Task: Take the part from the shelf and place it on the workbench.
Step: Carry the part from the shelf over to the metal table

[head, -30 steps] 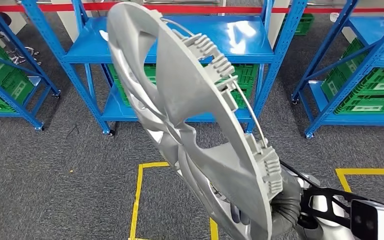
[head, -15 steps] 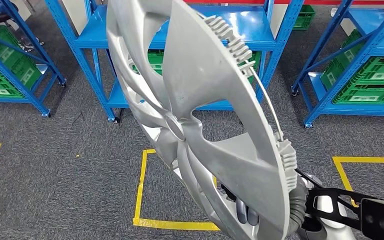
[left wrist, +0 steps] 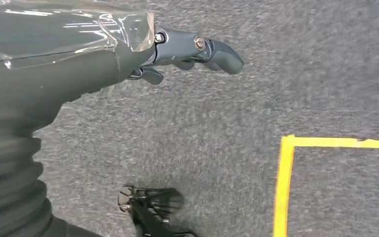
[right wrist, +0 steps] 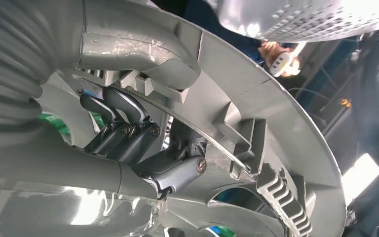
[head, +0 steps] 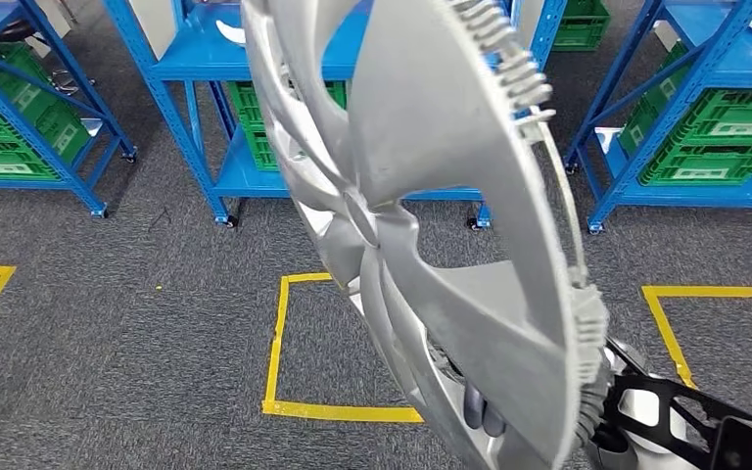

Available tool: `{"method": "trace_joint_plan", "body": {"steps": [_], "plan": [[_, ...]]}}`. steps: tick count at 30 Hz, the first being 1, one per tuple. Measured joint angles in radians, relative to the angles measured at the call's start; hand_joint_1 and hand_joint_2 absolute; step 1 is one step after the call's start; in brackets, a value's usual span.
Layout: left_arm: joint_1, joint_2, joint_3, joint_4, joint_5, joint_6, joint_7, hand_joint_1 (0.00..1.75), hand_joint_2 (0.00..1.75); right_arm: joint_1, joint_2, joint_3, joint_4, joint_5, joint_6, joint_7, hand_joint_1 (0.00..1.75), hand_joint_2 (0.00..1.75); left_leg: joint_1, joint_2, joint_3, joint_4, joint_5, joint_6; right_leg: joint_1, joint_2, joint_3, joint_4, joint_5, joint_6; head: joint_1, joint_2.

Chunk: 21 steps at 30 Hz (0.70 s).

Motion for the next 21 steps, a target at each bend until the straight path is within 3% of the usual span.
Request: {"method": "trace_joint_plan", "body": {"steps": [2, 4, 6, 8, 9, 10, 11, 13, 15, 16, 18, 19, 21], "plan": [[0.001, 0.001, -0.001, -0.003, -0.001, -0.002, 0.000, 0.00, 1.75, 0.000, 0.000, -0.002, -0.001, 0.015, -0.001, -0.019, 1.71, 1.75, -0.008, 0.000, 0.011, -0.036, -0.003, 0.011, -0.003, -0.003, -0.005, -0.006, 0.018, 0.015, 0.000, 0.000], [0.002, 0.000, -0.002, -0.005, -0.002, -0.003, 0.000, 0.00, 1.75, 0.002, -0.002, -0.004, -0.002, 0.023, -0.002, -0.028, 1.71, 1.75, -0.006, 0.004, -0.002, -0.048, 0.023, 0.024, -0.005, -0.001, -0.017, 0.003, 0.012, 0.021, 0.000, 0.000], [0.001, 0.000, -0.004, -0.006, -0.003, -0.004, 0.000, 0.00, 1.75, 0.003, -0.004, -0.006, -0.003, 0.027, -0.002, -0.029, 1.71, 1.75, -0.002, 0.007, -0.025, -0.057, 0.054, 0.034, -0.005, 0.003, -0.048, 0.077, -0.058, 0.013, 0.004, 0.000], [0.000, -0.001, -0.007, -0.006, -0.003, -0.004, 0.000, 0.00, 1.75, 0.005, -0.005, -0.006, -0.003, 0.028, -0.002, -0.030, 1.71, 1.75, -0.004, 0.007, -0.061, -0.055, 0.080, 0.037, -0.005, 0.005, -0.086, 0.214, -0.142, 0.009, 0.007, 0.000], [0.000, -0.002, -0.008, -0.006, -0.003, -0.004, 0.000, 0.00, 1.75, 0.006, -0.005, -0.006, -0.003, 0.028, -0.002, -0.030, 1.71, 1.75, -0.004, 0.008, -0.080, -0.052, 0.092, 0.037, -0.006, 0.005, -0.095, 0.271, -0.162, 0.014, 0.007, 0.000], [0.000, -0.002, -0.009, -0.006, -0.003, -0.004, 0.000, 0.00, 1.75, 0.007, -0.006, -0.006, -0.003, 0.028, -0.002, -0.031, 1.71, 1.75, -0.004, 0.008, -0.099, -0.048, 0.103, 0.036, -0.006, 0.005, -0.092, 0.302, -0.163, 0.023, 0.008, 0.000], [0.000, -0.002, -0.010, -0.006, -0.003, -0.004, 0.000, 0.00, 1.75, 0.008, -0.007, -0.006, -0.003, 0.028, -0.002, -0.031, 1.71, 1.75, -0.004, 0.008, -0.119, -0.043, 0.114, 0.034, -0.007, 0.005, -0.073, 0.299, -0.148, 0.034, 0.008, 0.000], [0.001, -0.002, -0.012, -0.006, -0.003, -0.004, 0.000, 0.00, 1.75, 0.007, -0.008, -0.006, -0.003, 0.029, -0.002, -0.031, 1.71, 1.75, -0.003, 0.007, -0.157, -0.027, 0.131, 0.027, -0.009, 0.005, 0.018, 0.189, -0.115, 0.051, 0.008, 0.000], [0.001, -0.002, -0.013, -0.006, -0.011, -0.005, -0.004, 0.00, 1.75, 0.006, -0.009, -0.006, -0.004, 0.033, -0.002, -0.038, 1.71, 1.75, -0.005, 0.006, -0.186, -0.007, 0.146, 0.017, -0.008, 0.007, 0.114, 0.039, -0.122, 0.044, 0.008, 0.000], [0.000, -0.002, -0.013, -0.006, -0.018, -0.007, -0.009, 0.00, 1.75, 0.006, -0.010, -0.006, -0.005, 0.037, -0.002, -0.045, 1.71, 1.75, -0.006, 0.006, -0.195, -0.001, 0.154, 0.013, -0.005, 0.008, 0.137, -0.003, -0.130, 0.037, 0.009, 0.000], [0.000, -0.002, -0.009, -0.005, -0.037, -0.012, -0.021, 0.00, 1.75, 0.006, -0.011, -0.004, -0.005, 0.054, -0.003, -0.065, 1.71, 1.75, -0.003, 0.004, -0.207, 0.002, 0.168, 0.003, -0.006, 0.009, 0.129, -0.011, -0.128, 0.023, 0.010, 0.000], [-0.001, -0.002, -0.005, -0.005, -0.045, -0.014, -0.026, 0.00, 1.75, 0.004, -0.012, -0.003, -0.005, 0.066, -0.006, -0.075, 1.71, 1.75, -0.002, 0.003, -0.213, 0.010, 0.157, -0.003, -0.008, 0.008, 0.123, -0.011, -0.121, 0.015, 0.010, 0.000], [-0.001, -0.003, 0.003, -0.004, -0.053, -0.018, -0.033, 0.00, 1.75, -0.003, -0.013, -0.001, -0.005, 0.096, -0.016, -0.088, 1.71, 1.75, 0.003, 0.002, -0.235, 0.076, 0.087, -0.015, -0.012, 0.006, 0.109, -0.010, -0.105, -0.004, 0.007, 0.000]]}}
